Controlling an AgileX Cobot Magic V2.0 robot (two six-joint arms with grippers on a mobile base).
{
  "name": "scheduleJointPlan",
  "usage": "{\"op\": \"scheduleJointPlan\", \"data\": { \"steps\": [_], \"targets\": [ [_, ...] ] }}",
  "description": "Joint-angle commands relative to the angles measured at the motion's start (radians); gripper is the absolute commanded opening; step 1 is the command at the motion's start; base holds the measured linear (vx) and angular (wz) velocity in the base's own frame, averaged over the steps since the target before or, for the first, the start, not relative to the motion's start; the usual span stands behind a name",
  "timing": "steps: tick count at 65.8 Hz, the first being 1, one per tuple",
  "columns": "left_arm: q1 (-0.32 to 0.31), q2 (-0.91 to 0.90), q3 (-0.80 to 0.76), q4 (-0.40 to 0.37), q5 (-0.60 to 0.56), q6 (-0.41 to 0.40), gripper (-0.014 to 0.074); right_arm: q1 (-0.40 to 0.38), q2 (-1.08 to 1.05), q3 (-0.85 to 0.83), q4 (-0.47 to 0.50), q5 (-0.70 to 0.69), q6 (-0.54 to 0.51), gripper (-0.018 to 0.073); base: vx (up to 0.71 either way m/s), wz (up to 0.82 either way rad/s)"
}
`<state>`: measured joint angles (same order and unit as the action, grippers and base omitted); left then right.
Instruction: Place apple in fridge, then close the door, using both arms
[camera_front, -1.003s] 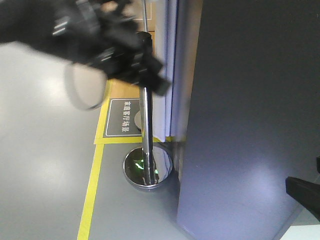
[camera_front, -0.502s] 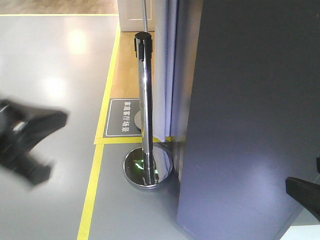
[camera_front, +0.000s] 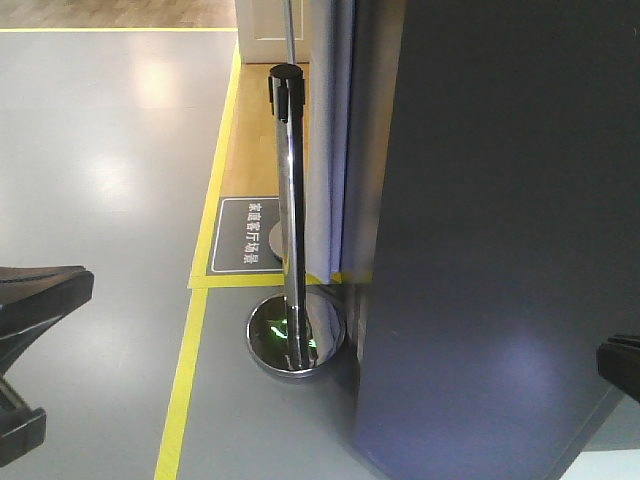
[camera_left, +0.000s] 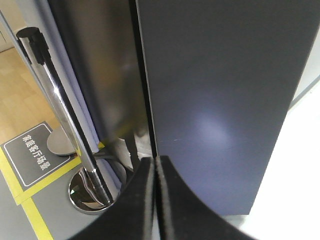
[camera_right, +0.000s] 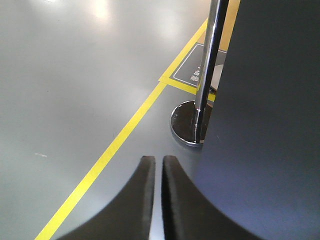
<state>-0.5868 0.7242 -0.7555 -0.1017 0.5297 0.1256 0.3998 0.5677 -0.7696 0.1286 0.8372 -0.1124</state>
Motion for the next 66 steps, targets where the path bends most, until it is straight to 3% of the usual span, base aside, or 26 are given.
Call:
{"op": "scheduleJointPlan", "data": {
  "steps": [1,8,21,31,43,53,66],
  "targets": [
    [0.001,-0.005,-0.027,-0.009,-0.073,-0.010,-0.0006,-0.001,0.034,-0.027,0.000,-0.100,-0.001,-0.0011,0.00,0.00],
    [0.001,-0.005,-0.027,-0.009,-0.073,-0.010,-0.0006,-0.001,0.079,-0.031,-0.046,-0.147,0.045,-0.0009,0.00,0.00],
    [0.001,-0.005,-0.027,-0.009,-0.073,-0.010,-0.0006,-0.050,0.192,-0.095,-0.316,-0.166,0.280,-0.0006,0.00,0.00],
    [0.001,-0.005,-0.027,-0.009,-0.073,-0.010,-0.0006,-0.144,0.267,-0.180,-0.392,-0.149,0.294,-0.0002,0.00,0.00],
    [0.001,-0.005,-0.027,-0.009,-0.073,-0.010,-0.0006,-0.306,0.367,-0.283,-0.351,-0.162,0.209,-0.0002,0.00,0.00],
    [0.001,-0.005,-0.027,-0.009,-0.073,-0.010,-0.0006,-0.435,0.434,-0.344,-0.310,-0.263,0.191,-0.0002,0.00,0.00],
    [0.001,-0.005,-0.027,-0.009,-0.073,-0.010,-0.0006,-0.519,0.517,-0.388,-0.277,-0.407,0.173,-0.0002,0.00,0.00]
  ]
}}
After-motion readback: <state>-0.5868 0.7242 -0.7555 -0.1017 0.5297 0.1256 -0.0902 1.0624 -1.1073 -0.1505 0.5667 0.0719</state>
